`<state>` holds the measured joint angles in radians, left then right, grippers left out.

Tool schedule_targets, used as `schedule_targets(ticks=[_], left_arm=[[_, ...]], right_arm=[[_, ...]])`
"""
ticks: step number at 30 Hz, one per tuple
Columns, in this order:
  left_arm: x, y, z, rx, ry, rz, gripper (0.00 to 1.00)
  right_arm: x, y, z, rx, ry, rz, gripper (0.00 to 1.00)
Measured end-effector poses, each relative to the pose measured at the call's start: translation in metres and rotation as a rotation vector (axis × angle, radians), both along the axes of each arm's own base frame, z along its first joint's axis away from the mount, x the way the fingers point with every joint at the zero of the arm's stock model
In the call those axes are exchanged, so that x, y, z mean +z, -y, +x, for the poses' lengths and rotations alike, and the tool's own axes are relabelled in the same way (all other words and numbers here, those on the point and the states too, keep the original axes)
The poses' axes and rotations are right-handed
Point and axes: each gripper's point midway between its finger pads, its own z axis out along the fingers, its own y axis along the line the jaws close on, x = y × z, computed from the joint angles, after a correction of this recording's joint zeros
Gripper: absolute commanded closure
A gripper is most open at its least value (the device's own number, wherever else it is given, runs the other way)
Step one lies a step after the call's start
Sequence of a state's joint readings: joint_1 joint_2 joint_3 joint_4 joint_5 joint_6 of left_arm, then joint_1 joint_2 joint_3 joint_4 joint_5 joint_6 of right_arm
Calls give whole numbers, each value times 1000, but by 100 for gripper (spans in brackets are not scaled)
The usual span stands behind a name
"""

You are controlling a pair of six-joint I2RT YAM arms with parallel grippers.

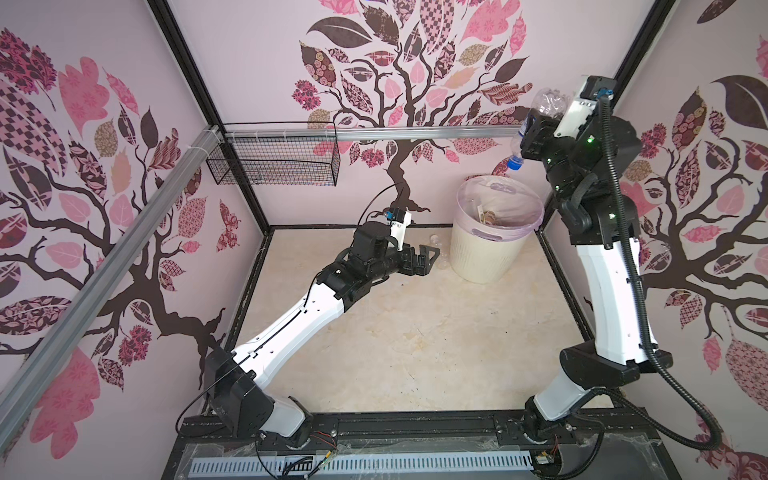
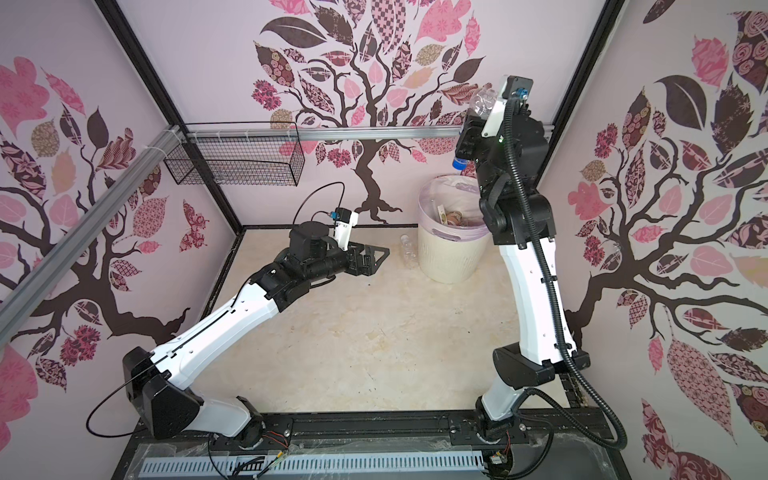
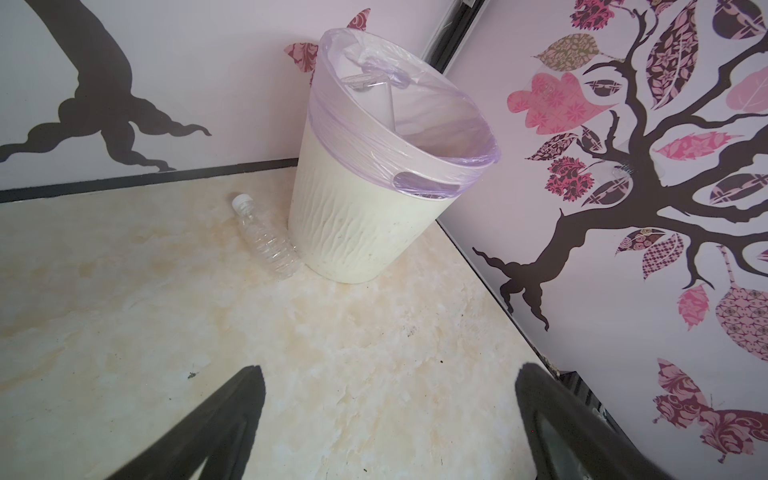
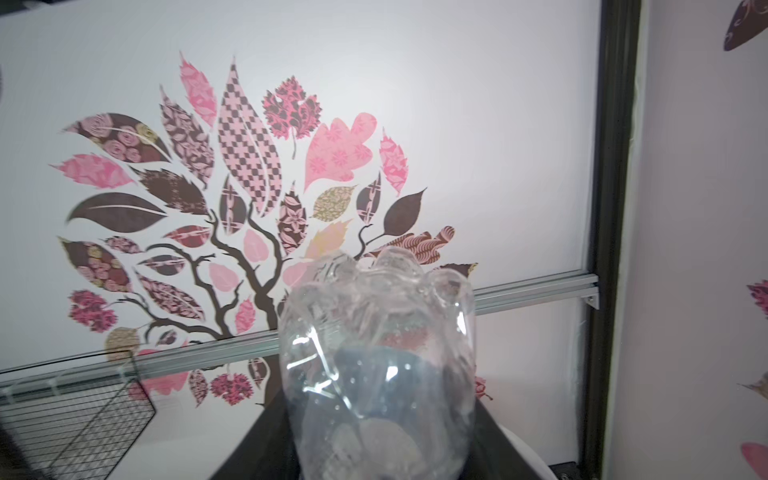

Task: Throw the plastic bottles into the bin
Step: 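Carry the blue-label bottle over the bin with the right gripper while the left releases, then open the right gripper to drop the blue-label bottle into the bin, then lower the left gripper and grasp the clear white-cap bottle beside the bin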

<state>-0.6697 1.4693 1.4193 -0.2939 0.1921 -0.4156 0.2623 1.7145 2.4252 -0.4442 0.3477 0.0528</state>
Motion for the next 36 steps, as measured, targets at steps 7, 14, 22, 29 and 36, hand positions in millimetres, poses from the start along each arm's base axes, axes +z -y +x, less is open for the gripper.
schedule_targets(ticks=[7,14,22,29,36], left_arm=[[-6,-10,13,18,-26,-8,2],[-13,-13,17,22,-57,-21,2],[-115,-1,81,111,-275,48,2],[-202,36,143,145,-452,46,2],[-226,73,191,143,-481,-45,2]], right_arm=[[-158,18,113,-168,-393,-101,1],[-241,22,117,-189,-597,-161,0],[-188,17,68,-102,-472,-64,1],[-196,10,2,24,-448,53,0],[-270,-11,-18,149,-575,142,1]])
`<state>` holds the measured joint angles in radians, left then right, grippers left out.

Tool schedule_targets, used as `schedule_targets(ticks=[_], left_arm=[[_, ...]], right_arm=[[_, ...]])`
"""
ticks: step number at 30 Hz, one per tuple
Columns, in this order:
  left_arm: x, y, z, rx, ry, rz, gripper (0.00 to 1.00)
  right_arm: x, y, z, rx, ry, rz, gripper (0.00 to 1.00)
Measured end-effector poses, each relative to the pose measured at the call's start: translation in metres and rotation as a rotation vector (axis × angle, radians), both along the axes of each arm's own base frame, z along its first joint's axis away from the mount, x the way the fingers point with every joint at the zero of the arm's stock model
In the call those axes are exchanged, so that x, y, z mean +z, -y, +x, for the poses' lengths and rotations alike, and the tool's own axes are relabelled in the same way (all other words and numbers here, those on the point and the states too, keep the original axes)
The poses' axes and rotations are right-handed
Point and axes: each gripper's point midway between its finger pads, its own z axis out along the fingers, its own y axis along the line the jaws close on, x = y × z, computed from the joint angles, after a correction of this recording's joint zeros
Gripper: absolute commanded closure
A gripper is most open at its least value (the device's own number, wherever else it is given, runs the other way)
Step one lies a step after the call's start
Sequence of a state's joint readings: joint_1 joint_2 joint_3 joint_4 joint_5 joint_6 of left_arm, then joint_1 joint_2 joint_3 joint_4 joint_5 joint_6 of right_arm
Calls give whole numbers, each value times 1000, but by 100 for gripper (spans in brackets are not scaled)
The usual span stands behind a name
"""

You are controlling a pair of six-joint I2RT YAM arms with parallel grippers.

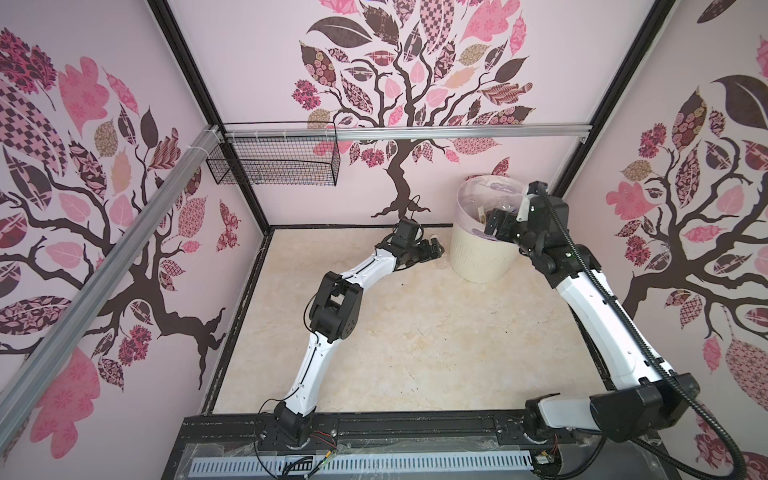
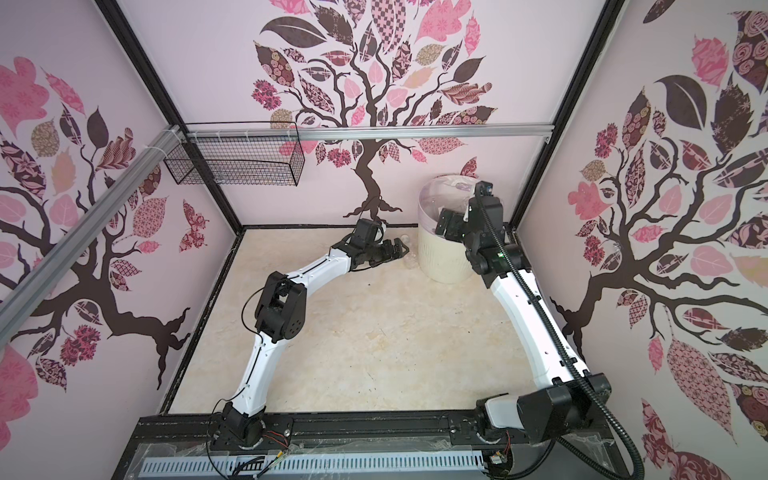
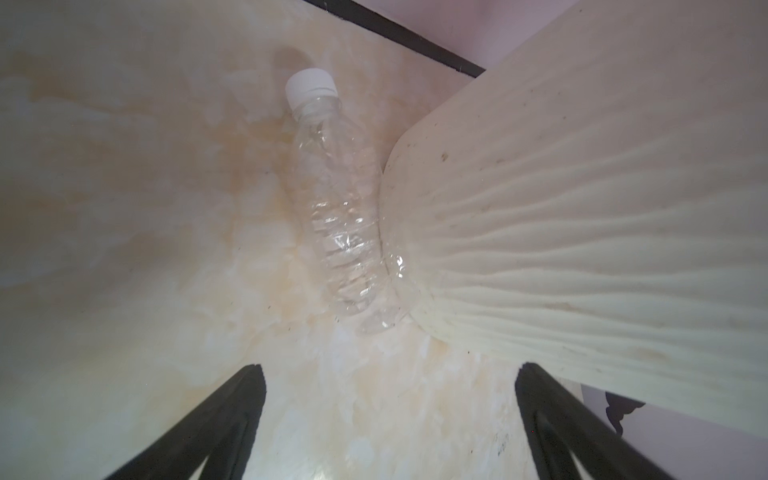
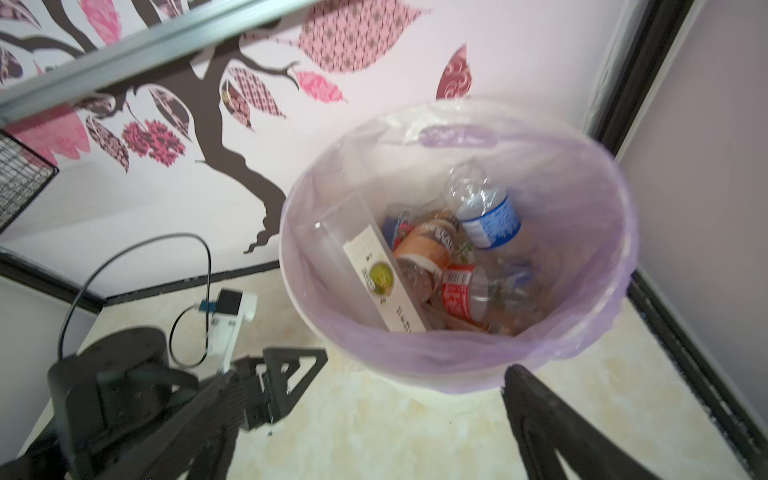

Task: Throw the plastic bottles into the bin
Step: 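Lower the left gripper and grasp the clear white-cap bottle beside the bin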

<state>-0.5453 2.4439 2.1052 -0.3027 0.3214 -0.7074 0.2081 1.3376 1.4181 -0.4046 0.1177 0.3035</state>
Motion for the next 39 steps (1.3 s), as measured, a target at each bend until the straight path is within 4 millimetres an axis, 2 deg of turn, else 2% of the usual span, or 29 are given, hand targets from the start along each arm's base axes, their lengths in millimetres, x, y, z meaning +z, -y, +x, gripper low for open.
schedule_targets(ticks=[3,6,10,14,19,25,29,33,36,39], left_arm=[[-6,13,19,14,6,-33,4],[-22,21,31,34,-13,-55,7],[-57,21,30,56,-83,-49,8],[-57,22,34,74,-91,-68,14],[-62,28,35,74,-98,-90,30],[-69,40,30,58,-102,-92,57],[-71,44,24,45,-103,-111,64],[-67,32,10,36,-120,-113,66],[-59,11,-3,32,-134,-92,65],[-40,-17,-12,33,-121,-79,65]], right_arm=[[-31,-7,-6,30,-65,33,0],[-44,-10,-11,46,-93,50,1],[-32,-13,-14,60,-53,74,1],[-20,-16,-14,76,-12,102,1],[-15,-19,-13,84,4,121,1],[-16,-19,-12,82,6,126,1],[-16,-19,-12,82,8,128,1],[-23,-19,-12,82,-1,127,0],[-27,-22,-12,92,-13,135,1],[-29,-31,-11,111,-20,135,0]])
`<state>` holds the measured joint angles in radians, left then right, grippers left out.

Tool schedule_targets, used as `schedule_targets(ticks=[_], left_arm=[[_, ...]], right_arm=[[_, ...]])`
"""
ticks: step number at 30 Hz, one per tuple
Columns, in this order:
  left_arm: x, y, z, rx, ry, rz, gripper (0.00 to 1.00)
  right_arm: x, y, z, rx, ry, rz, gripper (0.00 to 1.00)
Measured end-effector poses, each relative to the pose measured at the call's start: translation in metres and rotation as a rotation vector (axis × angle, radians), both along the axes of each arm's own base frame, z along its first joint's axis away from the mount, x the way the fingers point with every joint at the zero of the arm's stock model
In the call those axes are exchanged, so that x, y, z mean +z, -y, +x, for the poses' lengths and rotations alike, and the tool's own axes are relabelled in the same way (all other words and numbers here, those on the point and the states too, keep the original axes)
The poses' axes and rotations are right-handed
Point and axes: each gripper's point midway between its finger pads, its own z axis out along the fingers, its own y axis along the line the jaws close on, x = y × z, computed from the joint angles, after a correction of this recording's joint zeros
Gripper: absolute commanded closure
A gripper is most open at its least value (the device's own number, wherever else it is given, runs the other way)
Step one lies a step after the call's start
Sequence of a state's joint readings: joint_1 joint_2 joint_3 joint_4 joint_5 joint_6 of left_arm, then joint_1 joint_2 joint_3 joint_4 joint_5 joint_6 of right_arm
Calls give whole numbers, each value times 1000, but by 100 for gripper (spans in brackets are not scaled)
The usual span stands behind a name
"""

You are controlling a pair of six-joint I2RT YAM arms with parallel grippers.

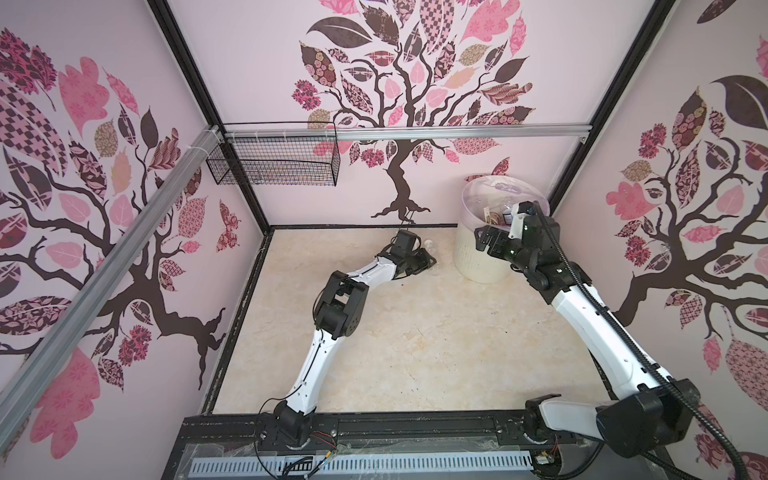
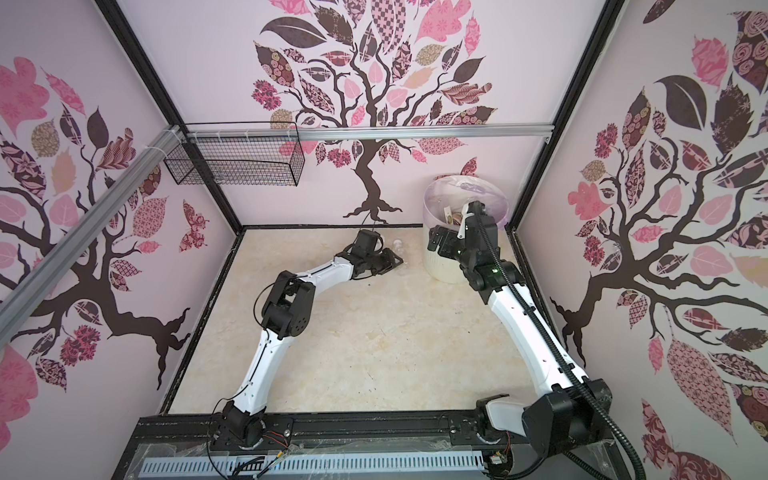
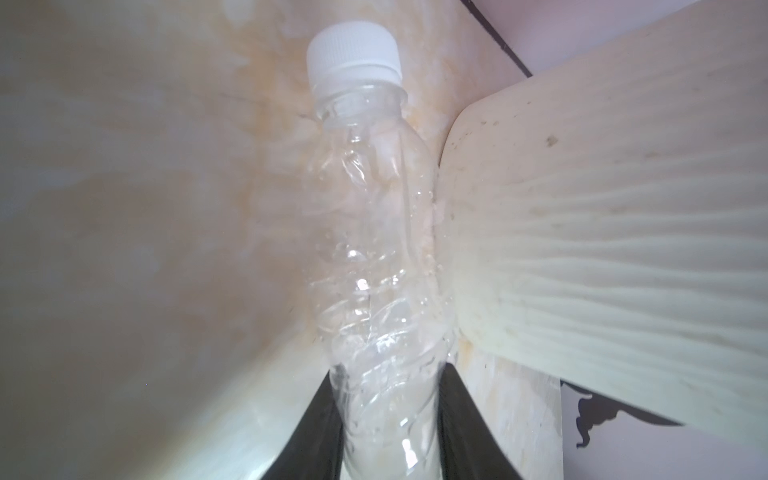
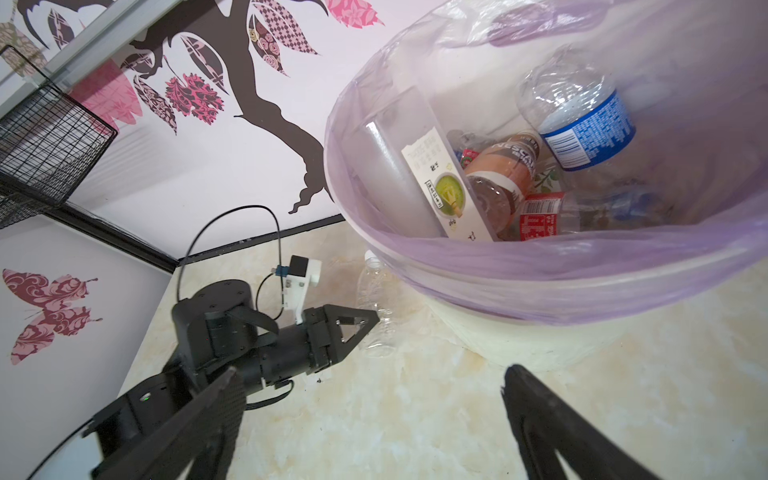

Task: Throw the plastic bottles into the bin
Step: 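Lift the clear bottle toward the right gripper while the right grasps its cap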

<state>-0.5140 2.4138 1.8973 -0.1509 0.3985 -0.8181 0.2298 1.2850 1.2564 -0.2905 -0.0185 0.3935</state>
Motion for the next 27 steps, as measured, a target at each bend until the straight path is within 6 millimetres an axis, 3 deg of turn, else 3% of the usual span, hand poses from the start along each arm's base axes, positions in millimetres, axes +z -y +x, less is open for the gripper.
schedule_targets(ticks=[5,11,17,23,27], left_arm=[[65,-35,-21,-16,105,-6,65],[143,-47,-79,-85,238,-76,65],[179,-62,-124,-121,288,-116,65],[210,-72,-148,-137,343,-143,65],[220,-75,-155,-145,364,-152,65]], right_arm=[[-11,-31,9,71,-33,0,0],[-16,-62,30,165,-69,69,0],[-17,-88,40,248,-92,172,1],[1,-131,38,368,-73,262,5],[6,-160,30,452,-76,317,10]])
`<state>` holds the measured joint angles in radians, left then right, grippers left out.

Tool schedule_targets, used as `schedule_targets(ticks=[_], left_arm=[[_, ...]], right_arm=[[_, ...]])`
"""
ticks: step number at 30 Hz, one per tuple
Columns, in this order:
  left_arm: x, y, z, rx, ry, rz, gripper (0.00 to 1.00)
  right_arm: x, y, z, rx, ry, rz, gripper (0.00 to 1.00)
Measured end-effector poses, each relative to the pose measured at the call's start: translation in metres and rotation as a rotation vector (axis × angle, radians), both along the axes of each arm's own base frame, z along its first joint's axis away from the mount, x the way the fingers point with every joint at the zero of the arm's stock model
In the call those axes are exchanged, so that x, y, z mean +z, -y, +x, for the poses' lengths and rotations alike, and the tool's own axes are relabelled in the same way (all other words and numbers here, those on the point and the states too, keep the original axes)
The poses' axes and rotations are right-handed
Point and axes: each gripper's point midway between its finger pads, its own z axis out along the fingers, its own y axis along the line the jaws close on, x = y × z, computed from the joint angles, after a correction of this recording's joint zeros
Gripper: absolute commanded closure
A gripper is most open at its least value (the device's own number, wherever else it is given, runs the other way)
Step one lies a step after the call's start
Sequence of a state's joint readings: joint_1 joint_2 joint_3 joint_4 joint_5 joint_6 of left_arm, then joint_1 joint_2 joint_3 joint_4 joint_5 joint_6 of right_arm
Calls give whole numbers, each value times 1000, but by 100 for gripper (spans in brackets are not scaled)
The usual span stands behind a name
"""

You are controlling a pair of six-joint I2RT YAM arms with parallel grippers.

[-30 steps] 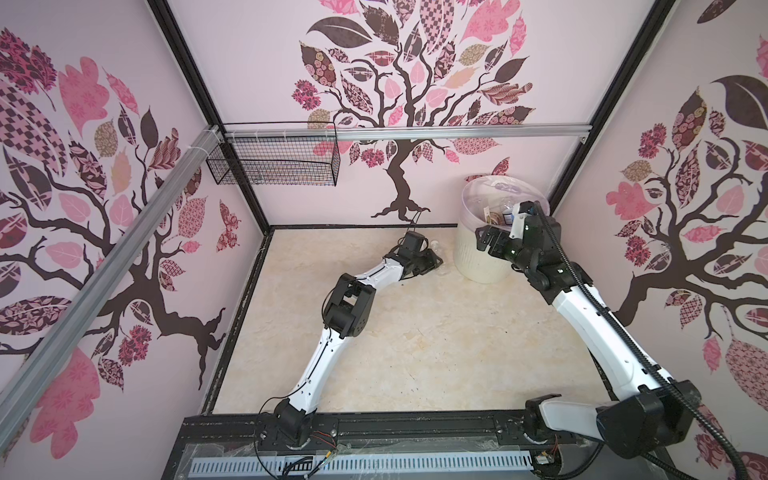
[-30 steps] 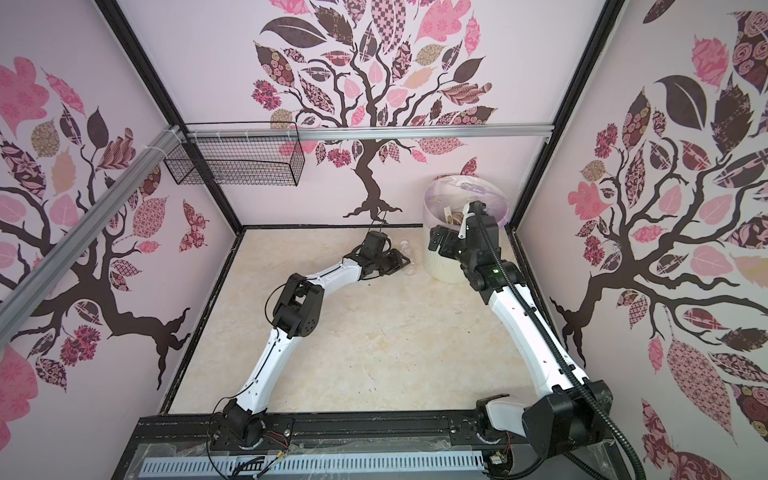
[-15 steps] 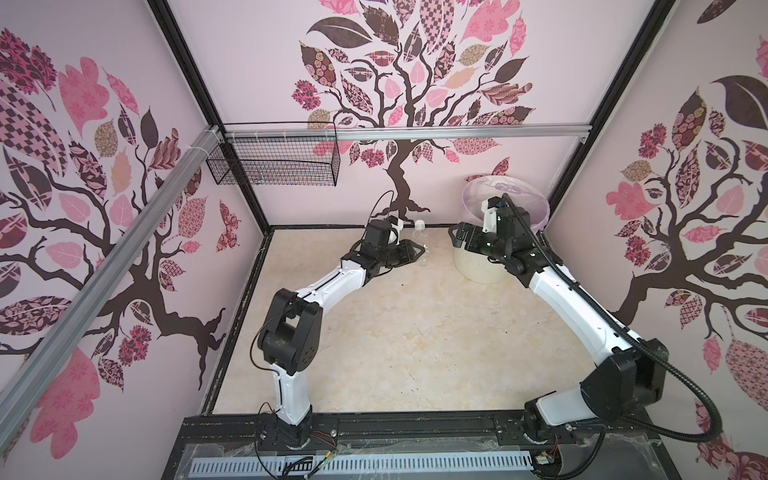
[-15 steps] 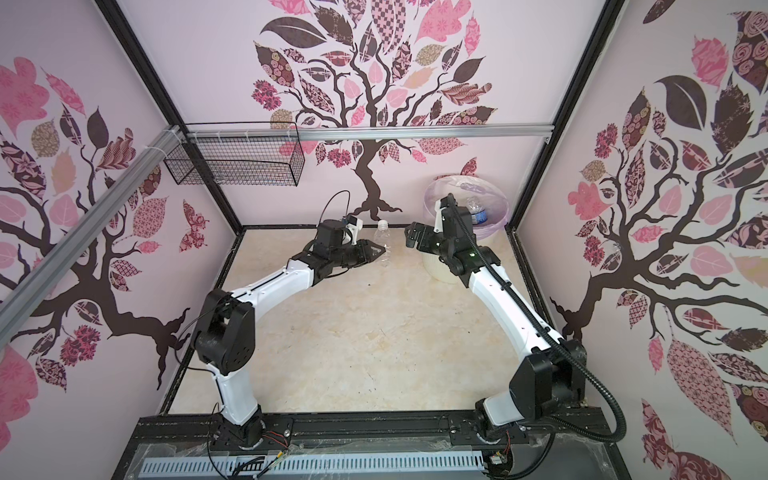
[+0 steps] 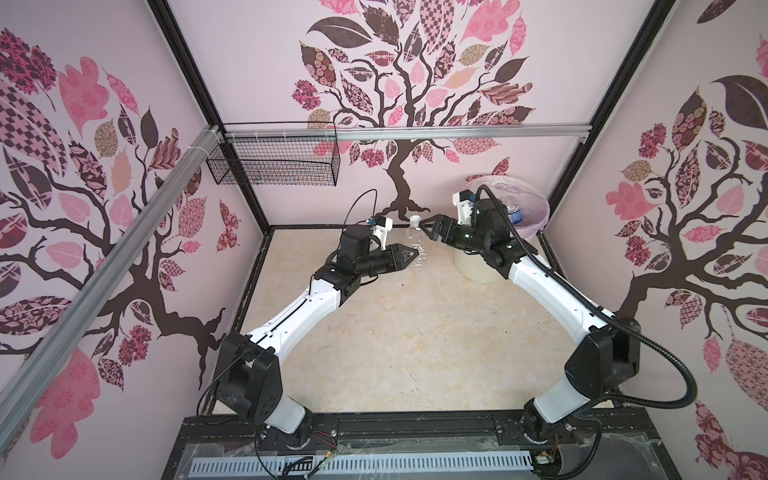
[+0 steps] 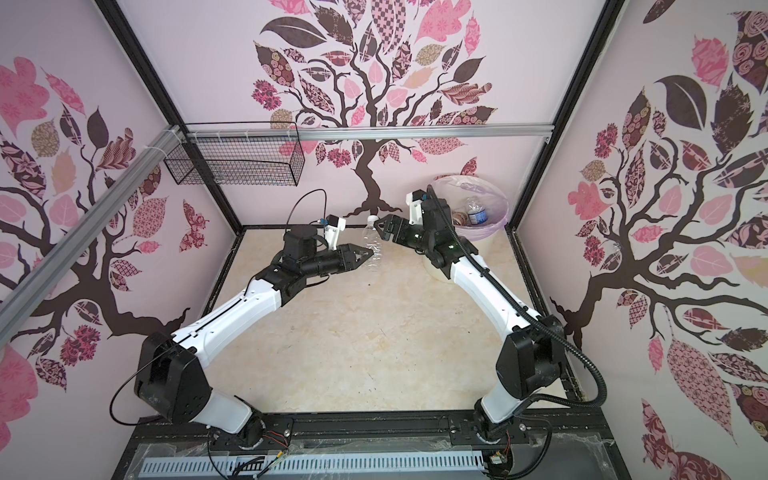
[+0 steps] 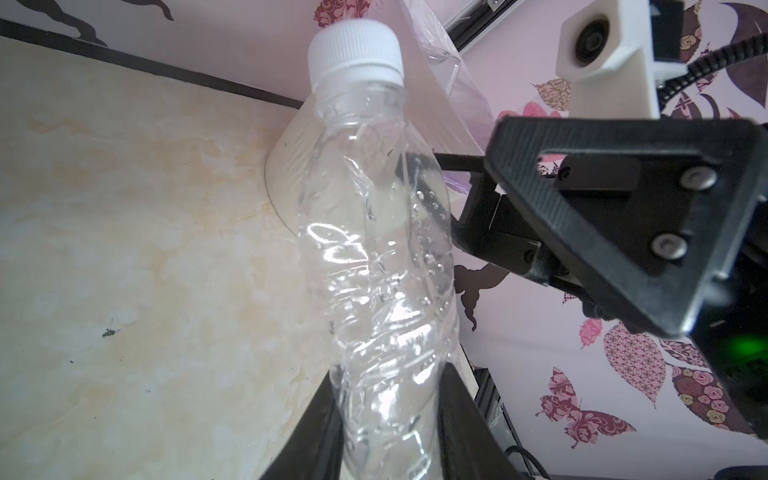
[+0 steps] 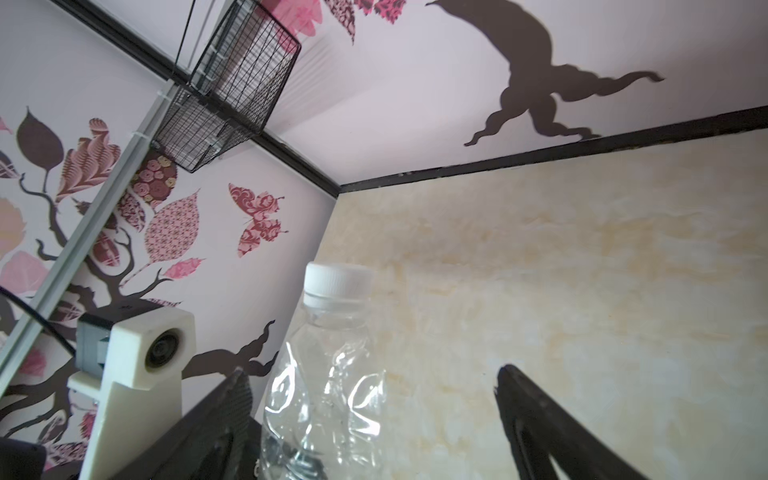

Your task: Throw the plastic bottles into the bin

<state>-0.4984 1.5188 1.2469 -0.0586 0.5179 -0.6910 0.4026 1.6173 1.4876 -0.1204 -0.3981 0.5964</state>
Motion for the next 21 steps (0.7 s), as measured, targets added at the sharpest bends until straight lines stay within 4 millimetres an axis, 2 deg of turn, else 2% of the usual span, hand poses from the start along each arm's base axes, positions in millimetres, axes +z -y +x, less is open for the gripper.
schedule_targets(ticks=[3,5,8,11,16,21], left_arm=[[-1,0,0,-1,-1,1,65],[-3,0,-1,-3,-7,3,65],[-3,0,-2,-7,-8,3,63],[-3,0,-2,-8,-8,3,62],[-2,0,-1,-5,-6,2,43],[-5,-1,-1,2,-11,15,28]], right_arm=[[-2,-16,-4,45,-14,31,14],[-6,-24,-5,66,-28,44,21],[-12,-30,-4,78,-50,56,34],[-13,-32,-4,83,-60,70,39],[-4,-33,-2,81,-50,81,49],[22,-28,7,53,8,72,55]])
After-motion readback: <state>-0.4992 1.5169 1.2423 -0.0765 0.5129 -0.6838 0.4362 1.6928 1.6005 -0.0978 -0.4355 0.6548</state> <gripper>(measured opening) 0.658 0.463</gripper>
